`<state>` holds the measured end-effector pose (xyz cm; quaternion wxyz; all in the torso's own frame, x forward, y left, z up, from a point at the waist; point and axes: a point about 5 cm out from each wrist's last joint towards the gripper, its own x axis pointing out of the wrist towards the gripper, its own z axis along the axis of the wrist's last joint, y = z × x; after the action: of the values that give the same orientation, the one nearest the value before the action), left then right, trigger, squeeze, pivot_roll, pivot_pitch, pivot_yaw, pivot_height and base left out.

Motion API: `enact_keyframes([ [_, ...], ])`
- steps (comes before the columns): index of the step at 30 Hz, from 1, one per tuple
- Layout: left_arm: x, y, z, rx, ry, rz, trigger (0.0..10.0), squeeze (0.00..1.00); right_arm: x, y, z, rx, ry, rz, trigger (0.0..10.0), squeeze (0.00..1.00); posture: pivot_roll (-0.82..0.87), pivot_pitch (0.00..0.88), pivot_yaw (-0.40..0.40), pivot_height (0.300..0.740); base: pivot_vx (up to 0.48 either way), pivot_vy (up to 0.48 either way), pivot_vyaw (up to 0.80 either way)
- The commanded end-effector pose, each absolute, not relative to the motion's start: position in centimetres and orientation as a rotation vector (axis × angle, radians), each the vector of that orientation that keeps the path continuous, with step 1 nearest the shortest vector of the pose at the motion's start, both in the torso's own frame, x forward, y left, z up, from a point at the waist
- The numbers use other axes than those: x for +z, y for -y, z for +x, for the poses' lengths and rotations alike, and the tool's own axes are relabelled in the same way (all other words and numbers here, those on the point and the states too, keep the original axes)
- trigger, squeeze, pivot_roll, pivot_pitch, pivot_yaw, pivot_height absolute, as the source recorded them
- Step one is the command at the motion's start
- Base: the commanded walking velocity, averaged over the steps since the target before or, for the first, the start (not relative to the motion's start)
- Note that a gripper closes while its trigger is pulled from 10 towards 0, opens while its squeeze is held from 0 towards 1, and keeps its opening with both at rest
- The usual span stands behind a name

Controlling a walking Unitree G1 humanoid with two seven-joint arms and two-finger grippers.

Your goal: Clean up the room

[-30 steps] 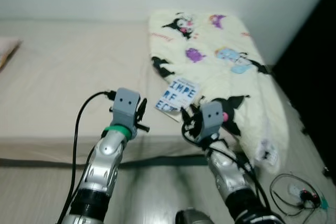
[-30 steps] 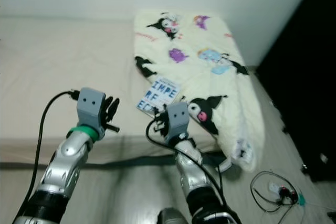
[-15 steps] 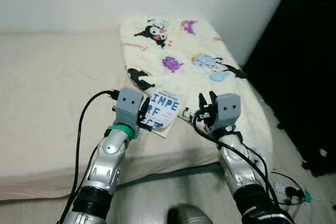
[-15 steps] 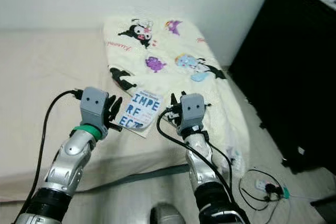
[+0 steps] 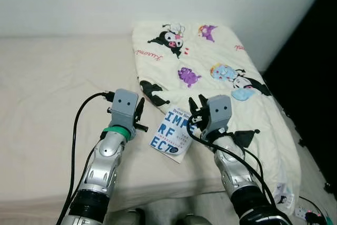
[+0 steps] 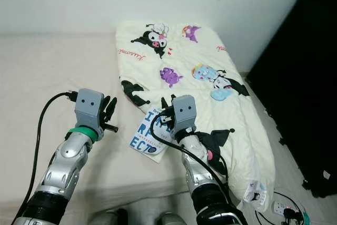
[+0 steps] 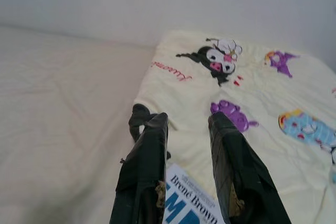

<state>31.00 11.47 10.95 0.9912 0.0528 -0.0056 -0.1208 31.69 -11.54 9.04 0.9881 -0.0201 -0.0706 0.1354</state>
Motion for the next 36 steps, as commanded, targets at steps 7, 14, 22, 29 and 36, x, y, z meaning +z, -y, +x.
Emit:
enact_keyframes([
  [7, 10.23, -11.31, 30.56, -0.261, -0.015, 0.115, 10.0, 0.00, 7.73, 11.38, 30.92, 0.256, 0.086, -0.007, 10.0, 0.00, -0.05, 0.015, 0.041, 0.702, 0.000, 0.000, 0.00],
  [14, 10.11, -10.96, 30.59, -0.280, -0.017, 0.127, 10.0, 0.00, 7.58, 11.42, 30.83, 0.253, 0.079, -0.001, 10.0, 0.00, -0.05, 0.015, 0.046, 0.677, 0.000, 0.000, 0.00],
  [22, 10.34, -10.75, 30.84, -0.283, -0.013, 0.126, 10.0, 0.00, 7.64, 11.39, 30.80, 0.258, 0.080, 0.004, 10.0, 0.00, -0.05, 0.014, 0.047, 0.647, 0.000, 0.000, 0.00],
  [29, 10.33, -10.59, 30.80, -0.289, -0.013, 0.127, 10.0, 0.00, 7.63, 11.39, 30.76, 0.259, 0.080, 0.006, 10.0, 0.00, -0.05, 0.017, 0.049, 0.627, 0.000, 0.000, 0.00],
  [36, 10.44, -10.52, 30.82, -0.295, -0.011, 0.130, 10.0, 0.00, 7.66, 11.34, 30.74, 0.257, 0.082, 0.015, 10.0, 0.00, -0.04, 0.022, 0.058, 0.607, 0.000, 0.000, 0.00],
])
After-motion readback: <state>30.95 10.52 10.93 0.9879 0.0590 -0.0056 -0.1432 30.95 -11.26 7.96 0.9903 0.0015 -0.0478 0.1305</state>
